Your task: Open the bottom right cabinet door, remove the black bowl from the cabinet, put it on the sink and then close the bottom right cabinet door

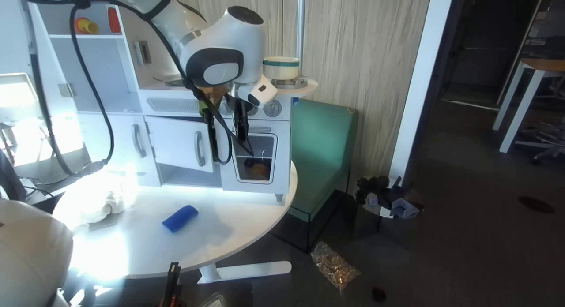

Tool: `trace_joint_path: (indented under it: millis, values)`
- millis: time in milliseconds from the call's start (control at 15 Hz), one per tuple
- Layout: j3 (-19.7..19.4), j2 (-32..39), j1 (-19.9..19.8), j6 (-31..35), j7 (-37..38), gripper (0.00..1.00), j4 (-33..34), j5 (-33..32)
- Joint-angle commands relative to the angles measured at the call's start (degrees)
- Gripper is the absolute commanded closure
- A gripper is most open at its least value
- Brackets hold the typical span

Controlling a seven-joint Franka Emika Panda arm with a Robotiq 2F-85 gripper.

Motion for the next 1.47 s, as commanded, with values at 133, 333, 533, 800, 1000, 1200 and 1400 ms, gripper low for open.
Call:
trace_joint_path:
  millis: [133, 333, 533, 800, 1000, 1200, 1400]
  values:
    - [0.1, 4.2, -0.8, 2.7, 2.9, 0.0, 1.9, 6.6]
    - [0.7, 4.9, 0.1, 6.2, -3.0, 0.0, 1.3, 13.8]
    - [1.2, 7.1, -0.1, 7.4, -5.3, 0.0, 2.0, 17.7]
    - [1.3, 8.4, -0.7, 7.9, -4.9, 0.0, 1.6, 17.0]
    - [1.6, 8.3, -0.6, 9.7, -5.9, 0.0, 0.8, 16.8]
    - [1.6, 7.9, -1.1, 10.1, -4.2, 0.0, 0.1, 14.1]
    - [1.2, 4.8, -2.0, 14.5, -3.3, 0.0, -3.4, 8.8]
